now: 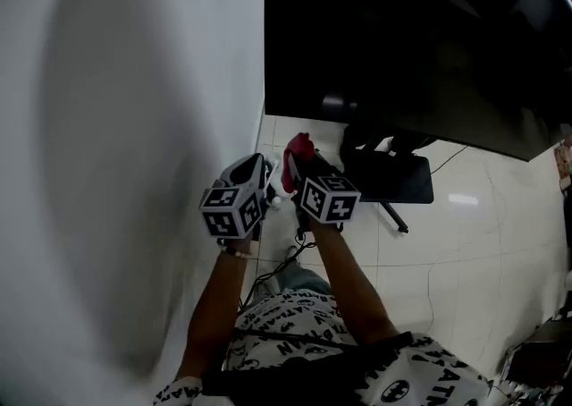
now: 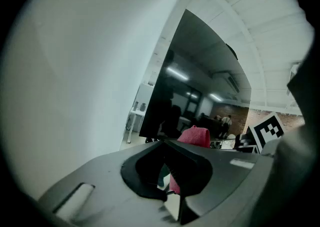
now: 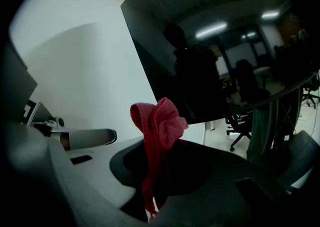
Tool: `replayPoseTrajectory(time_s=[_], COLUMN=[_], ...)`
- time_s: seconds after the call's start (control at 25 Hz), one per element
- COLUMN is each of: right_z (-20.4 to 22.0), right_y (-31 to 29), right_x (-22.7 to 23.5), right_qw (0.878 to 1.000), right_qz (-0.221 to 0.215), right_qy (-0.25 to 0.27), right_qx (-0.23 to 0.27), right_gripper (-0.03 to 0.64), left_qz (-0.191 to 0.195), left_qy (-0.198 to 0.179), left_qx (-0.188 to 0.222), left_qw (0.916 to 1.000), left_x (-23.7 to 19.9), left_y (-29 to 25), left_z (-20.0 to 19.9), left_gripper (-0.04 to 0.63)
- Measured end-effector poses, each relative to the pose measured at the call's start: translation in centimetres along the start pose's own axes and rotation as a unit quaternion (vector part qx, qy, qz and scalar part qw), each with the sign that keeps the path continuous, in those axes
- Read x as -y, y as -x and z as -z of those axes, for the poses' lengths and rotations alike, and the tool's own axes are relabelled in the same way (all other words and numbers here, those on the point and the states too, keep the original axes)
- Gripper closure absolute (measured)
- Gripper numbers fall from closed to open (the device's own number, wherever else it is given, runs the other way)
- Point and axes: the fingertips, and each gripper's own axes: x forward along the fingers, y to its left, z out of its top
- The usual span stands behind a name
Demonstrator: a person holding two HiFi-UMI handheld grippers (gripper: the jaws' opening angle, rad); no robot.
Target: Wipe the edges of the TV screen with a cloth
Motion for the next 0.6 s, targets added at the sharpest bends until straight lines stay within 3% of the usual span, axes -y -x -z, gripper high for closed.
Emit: replayPoseTrajectory(time_s=[0.2,0.6], right_z=[-1.7,-1.0], right_y=[-1.1,-4.2], right_x=[-0.1,0.6], right_qw=[1.0,1.0], right_qz=[-0.009,-0.018], right_qy=[0.008,0.008], right_qx=[0.01,-0.007], right_gripper=[0.54,0.54], left_qz=[0.003,-0.01], left_qy=[-0.004,0.001], left_qx=[0.01,0.006], left_qw=[0.9999,0.9999], left_x=[0.0,-1.6], left_y=[-1.0,-2.5], left_z=[-1.5,-1.3], left_gripper=[0.604,0.604])
